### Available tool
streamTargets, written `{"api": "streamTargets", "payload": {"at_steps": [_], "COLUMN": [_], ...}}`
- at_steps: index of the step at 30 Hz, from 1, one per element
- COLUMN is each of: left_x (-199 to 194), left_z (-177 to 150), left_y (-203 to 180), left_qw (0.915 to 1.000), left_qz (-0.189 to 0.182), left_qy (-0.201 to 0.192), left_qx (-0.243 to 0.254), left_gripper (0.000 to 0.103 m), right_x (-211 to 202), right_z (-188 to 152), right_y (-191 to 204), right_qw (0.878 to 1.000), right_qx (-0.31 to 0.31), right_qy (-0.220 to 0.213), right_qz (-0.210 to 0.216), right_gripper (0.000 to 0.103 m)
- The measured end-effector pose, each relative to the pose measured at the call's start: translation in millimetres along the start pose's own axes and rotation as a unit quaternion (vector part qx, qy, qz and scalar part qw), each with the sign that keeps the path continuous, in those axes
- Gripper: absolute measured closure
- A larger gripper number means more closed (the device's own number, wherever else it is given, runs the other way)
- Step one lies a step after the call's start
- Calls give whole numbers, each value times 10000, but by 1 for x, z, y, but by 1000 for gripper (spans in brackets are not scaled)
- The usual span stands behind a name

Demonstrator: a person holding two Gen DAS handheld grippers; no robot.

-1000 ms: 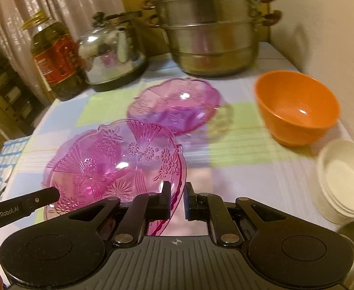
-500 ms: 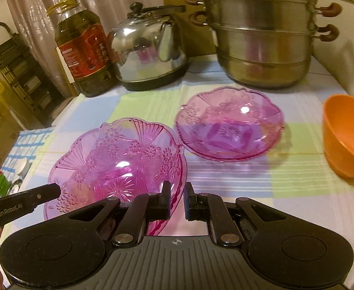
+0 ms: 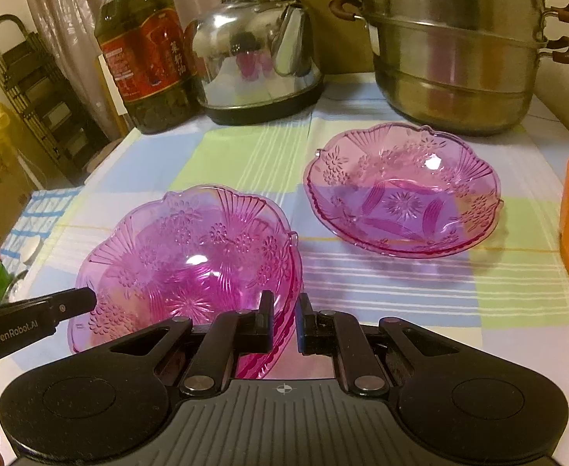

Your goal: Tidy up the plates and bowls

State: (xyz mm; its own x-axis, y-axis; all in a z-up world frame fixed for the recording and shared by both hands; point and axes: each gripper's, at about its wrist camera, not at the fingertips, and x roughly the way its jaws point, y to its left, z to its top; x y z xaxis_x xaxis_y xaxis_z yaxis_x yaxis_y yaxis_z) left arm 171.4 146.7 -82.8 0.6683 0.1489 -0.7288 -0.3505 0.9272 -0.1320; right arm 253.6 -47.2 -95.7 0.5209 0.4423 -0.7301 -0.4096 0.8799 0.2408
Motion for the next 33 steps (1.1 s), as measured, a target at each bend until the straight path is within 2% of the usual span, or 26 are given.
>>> {"api": "streamTargets", "payload": {"at_steps": [20, 22, 23, 24, 25, 26, 28, 33], "left_x": [11, 11, 12, 11, 9, 8, 6, 4], "left_z": [-2, -2, -2, -2, -2, -1, -1, -1], "left_y": [2, 3, 4, 4, 5, 5, 6, 9], "left_qw": [10000, 9999, 9999, 9998, 9998, 9998, 9998, 9997], "left_qz": [45, 83, 107, 111, 111, 126, 134, 137], "left_qy": [63, 70, 90, 82, 52, 23, -30, -55], "left_qx": [-38, -49, -79, -108, -129, -122, -125, -220], "left_gripper": [94, 91, 83, 80, 80, 80, 80, 80], "right_x": [10, 11, 11, 11, 11, 10, 8, -1], "right_z": [-4, -4, -4, -4, -4, -4, -4, -5], "right_y": [0, -1, -2, -3, -5, -7, -11, -16], "right_qw": [9998, 9999, 9999, 10000, 10000, 9999, 9998, 9991], "right_qx": [-166, -143, -125, -83, -28, 37, 121, 319], "right_qy": [20, 6, 9, -2, -6, -10, -25, -97], "right_qz": [-48, -30, -15, 23, 63, 102, 162, 254], "right_gripper": [91, 91, 90, 88, 82, 71, 59, 59]}}
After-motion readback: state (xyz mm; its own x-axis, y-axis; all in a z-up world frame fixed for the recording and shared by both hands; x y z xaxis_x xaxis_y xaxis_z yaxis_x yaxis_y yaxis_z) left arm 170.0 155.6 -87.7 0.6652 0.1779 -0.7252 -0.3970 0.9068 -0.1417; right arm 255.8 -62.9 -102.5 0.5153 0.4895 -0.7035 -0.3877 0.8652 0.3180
